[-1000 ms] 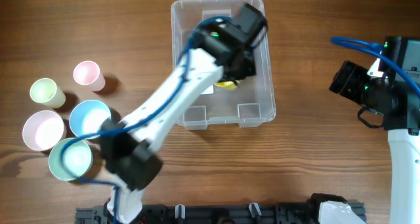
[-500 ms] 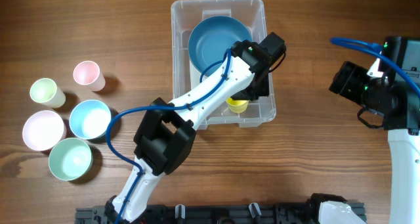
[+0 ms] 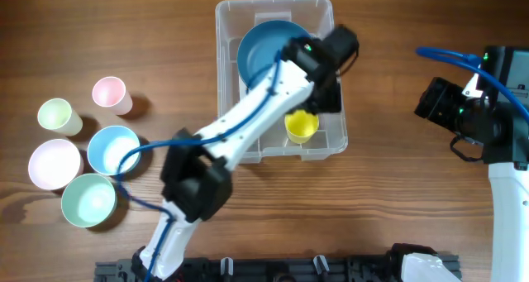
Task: Pack container
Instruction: 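Grasp the yellow cup with the left gripper and place it in the container, then move the left gripper back to the pink cup and grasp it, then carry the pink cup into the container and drop it into the yellow cup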
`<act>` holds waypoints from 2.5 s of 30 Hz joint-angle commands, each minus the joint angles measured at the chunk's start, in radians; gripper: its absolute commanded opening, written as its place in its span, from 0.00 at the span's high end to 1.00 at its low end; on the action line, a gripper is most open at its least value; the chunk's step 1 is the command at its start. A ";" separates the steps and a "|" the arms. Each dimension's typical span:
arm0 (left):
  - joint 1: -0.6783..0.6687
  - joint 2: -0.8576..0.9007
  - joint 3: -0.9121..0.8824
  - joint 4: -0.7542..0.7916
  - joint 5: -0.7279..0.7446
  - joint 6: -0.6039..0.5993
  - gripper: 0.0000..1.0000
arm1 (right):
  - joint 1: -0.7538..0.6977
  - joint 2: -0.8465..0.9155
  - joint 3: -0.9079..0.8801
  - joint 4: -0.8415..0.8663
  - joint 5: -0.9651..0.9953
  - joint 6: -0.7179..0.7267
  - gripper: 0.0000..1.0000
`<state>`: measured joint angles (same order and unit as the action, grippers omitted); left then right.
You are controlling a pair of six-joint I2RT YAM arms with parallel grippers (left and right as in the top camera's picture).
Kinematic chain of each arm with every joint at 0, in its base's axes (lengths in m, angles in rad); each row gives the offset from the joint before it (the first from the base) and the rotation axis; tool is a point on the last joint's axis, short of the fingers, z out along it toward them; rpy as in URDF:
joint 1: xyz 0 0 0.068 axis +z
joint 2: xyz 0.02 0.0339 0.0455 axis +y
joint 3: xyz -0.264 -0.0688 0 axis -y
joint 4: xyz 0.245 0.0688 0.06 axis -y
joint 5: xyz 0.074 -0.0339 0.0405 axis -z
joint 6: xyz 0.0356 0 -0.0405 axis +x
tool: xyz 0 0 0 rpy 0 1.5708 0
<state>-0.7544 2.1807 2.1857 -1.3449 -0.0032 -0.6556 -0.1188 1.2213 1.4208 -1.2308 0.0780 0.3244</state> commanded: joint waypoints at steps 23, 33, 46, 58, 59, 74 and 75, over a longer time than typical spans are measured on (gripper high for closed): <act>0.948 0.047 -0.024 -0.197 -0.161 0.053 0.07 | -0.003 0.004 -0.003 0.007 -0.024 -0.018 0.11; 0.937 0.169 -0.026 -0.060 -0.105 0.095 0.16 | -0.003 0.004 -0.003 0.007 -0.024 -0.019 0.11; 0.896 0.172 -0.057 -0.004 -0.098 0.128 0.48 | -0.003 0.004 -0.003 0.007 -0.024 -0.031 0.11; 0.896 0.172 -0.144 0.025 -0.099 0.129 0.96 | -0.003 0.004 -0.003 0.007 -0.024 -0.033 0.11; 0.896 0.169 -0.143 0.021 -0.099 0.129 0.96 | -0.003 0.004 -0.003 0.007 -0.024 -0.034 0.11; 0.409 -0.362 -0.143 0.018 -0.098 0.128 0.96 | -0.023 0.024 -0.003 0.017 -0.024 -0.012 0.11; 0.329 -0.365 -0.143 0.027 -0.098 0.124 0.96 | -0.046 0.032 -0.003 0.017 -0.024 -0.007 0.11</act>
<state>-0.2359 1.8500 2.0418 -1.3262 -0.1066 -0.5285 -0.1226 1.2266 1.4208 -1.2182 0.0662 0.3096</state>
